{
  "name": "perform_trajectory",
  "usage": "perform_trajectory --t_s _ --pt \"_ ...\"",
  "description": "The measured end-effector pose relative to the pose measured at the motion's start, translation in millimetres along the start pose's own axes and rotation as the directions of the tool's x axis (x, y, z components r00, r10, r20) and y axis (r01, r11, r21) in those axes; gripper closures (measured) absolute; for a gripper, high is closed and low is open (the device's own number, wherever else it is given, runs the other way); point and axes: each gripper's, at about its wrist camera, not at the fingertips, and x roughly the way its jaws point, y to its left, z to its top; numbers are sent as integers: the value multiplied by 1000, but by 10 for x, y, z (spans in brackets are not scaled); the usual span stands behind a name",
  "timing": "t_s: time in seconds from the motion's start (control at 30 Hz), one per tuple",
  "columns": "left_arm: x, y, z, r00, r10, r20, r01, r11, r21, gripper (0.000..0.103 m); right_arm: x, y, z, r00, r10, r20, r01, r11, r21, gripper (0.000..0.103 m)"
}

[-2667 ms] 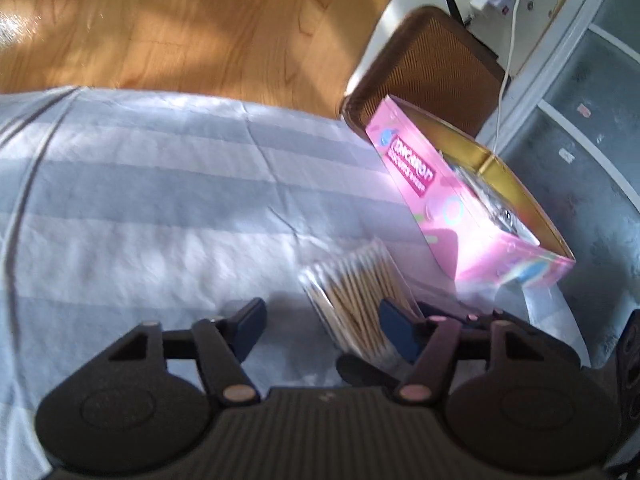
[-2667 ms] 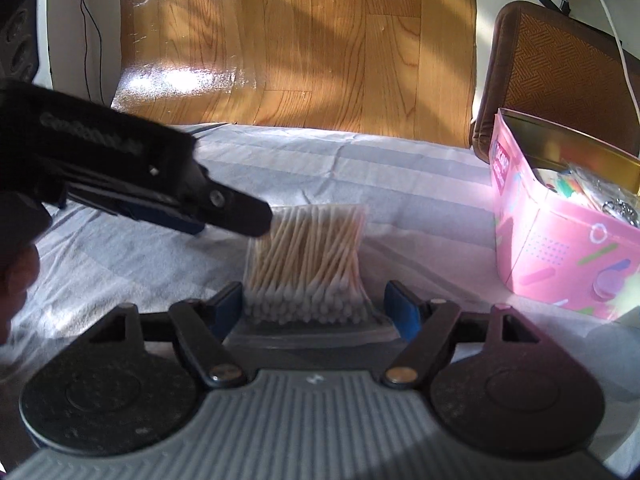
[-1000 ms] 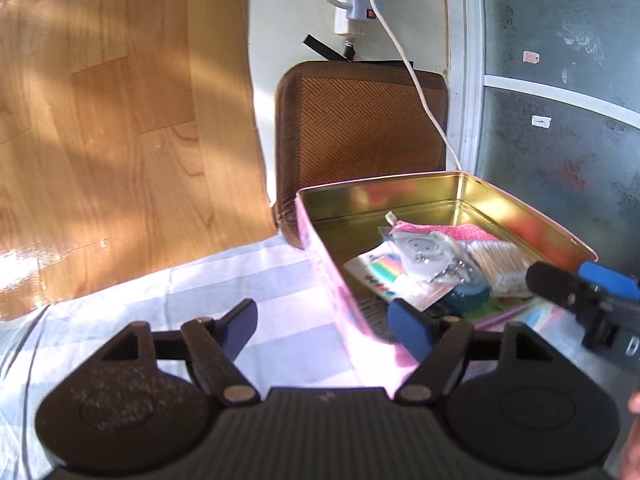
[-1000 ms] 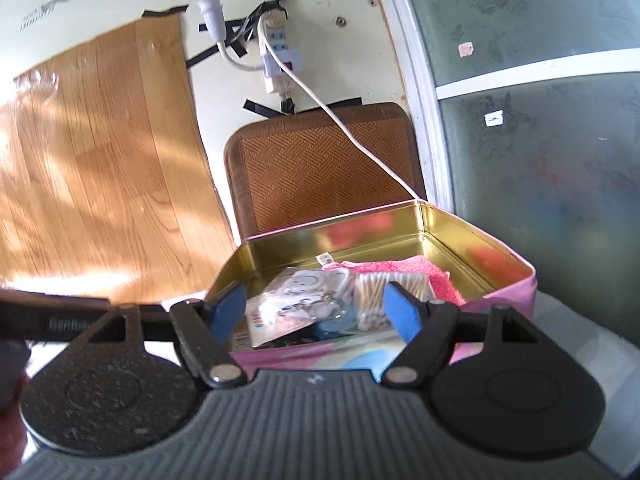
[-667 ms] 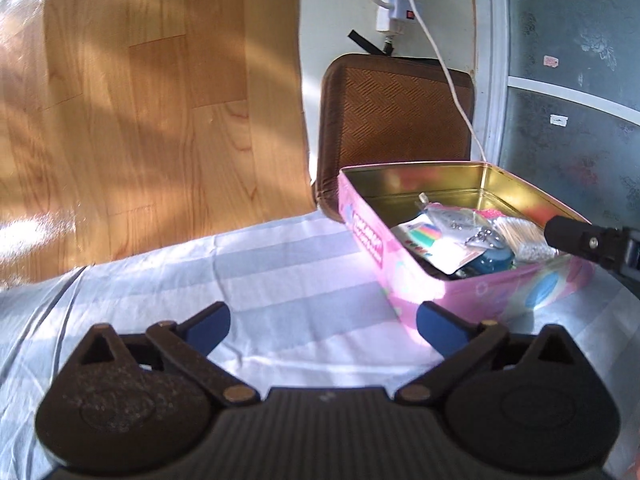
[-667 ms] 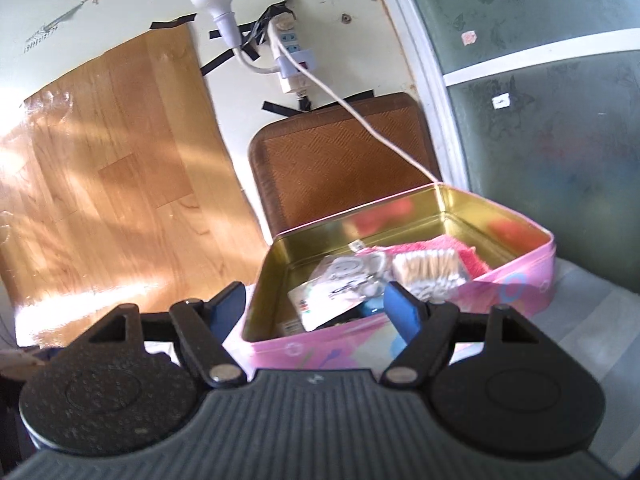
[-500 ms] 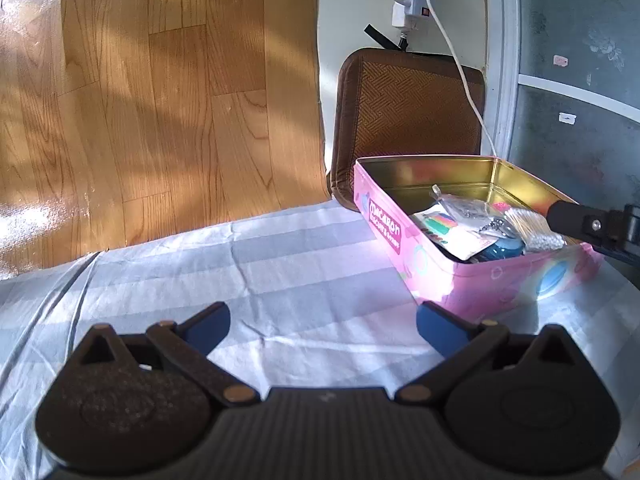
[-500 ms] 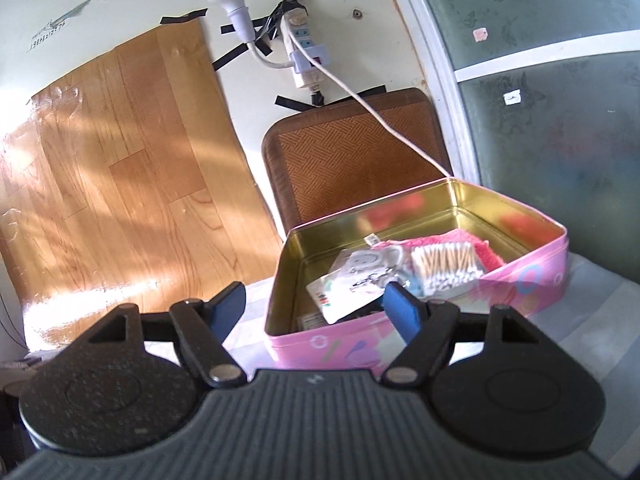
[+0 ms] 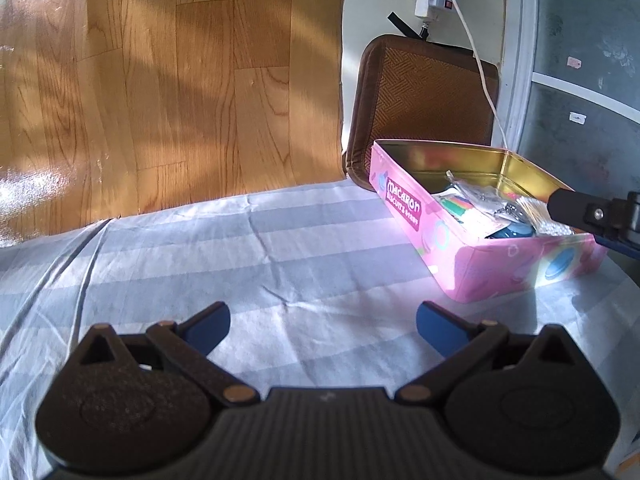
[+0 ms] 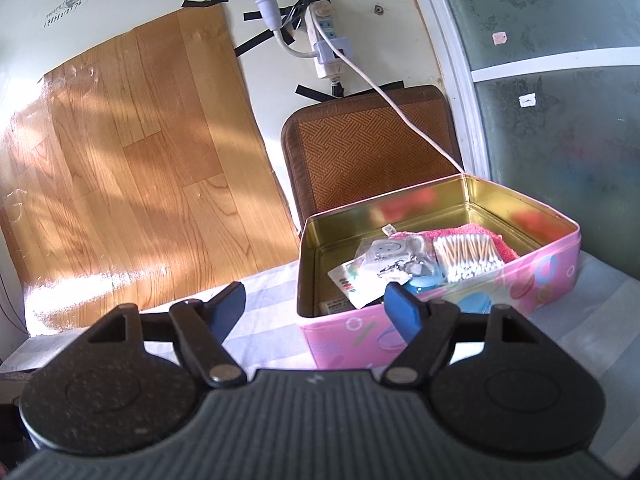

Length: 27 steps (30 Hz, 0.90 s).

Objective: Organize soft objects

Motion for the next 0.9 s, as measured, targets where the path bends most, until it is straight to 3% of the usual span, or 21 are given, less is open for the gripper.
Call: perform_trajectory --t_s 0.43,0.9 --pt "-26 17 -130 1000 11 -11 -11 1000 -1 0 11 76 -120 999 13 -51 -13 1000 -1 24" --pt "-179 34 -143 997 46 59 -46 999 -2 0 -44 83 -178 998 19 -64 -19 1000 1 23"
